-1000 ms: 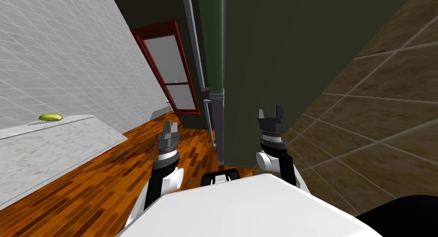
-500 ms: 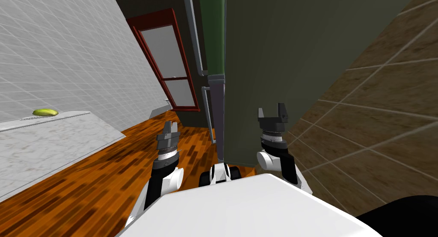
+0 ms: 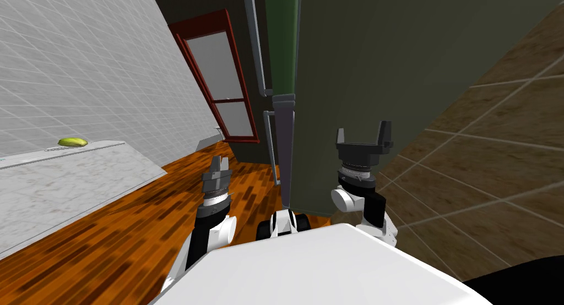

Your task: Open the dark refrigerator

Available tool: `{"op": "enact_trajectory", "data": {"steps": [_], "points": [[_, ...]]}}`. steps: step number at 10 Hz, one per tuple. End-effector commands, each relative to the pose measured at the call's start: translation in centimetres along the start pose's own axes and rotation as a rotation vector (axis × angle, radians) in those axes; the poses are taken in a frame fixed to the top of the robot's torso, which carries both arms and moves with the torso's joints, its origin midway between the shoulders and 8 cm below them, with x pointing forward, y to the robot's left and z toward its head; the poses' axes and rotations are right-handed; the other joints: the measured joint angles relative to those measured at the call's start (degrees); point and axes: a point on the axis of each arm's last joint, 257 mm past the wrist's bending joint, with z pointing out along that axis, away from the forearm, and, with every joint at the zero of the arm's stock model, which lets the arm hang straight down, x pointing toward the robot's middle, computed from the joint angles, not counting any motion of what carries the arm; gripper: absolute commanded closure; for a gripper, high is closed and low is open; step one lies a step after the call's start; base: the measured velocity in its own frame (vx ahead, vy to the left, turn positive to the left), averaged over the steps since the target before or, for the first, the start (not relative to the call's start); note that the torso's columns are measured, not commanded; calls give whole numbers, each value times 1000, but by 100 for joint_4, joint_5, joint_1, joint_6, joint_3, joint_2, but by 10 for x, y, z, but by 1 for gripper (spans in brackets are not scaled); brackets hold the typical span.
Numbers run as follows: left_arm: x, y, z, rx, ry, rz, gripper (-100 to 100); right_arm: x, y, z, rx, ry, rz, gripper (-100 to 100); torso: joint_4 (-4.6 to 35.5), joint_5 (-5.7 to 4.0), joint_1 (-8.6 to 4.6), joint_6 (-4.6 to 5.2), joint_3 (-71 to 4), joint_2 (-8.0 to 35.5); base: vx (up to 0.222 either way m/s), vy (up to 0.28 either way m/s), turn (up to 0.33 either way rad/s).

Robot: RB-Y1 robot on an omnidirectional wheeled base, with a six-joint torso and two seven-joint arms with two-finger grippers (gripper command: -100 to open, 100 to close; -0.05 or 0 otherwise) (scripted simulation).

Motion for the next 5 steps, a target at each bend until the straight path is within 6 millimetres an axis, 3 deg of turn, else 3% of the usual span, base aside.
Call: {"op": "enact_trajectory", "data": {"steps": [1,4,5], "points": [[0,0,0,0,0,0,0,1,17,9,-79,-4,63,-100,1,0,1,-2,0,1,13,15,32],[0,0,0,0,0,0,0,0,49,23,-223,-9,163,-100,0,1,2,-1,0,-1,15,18,44],[0,0,0,0,0,0,0,-4,49,23,-223,-21,179,-100,0,2,5,-2,-1,-2,15,19,45]]}}
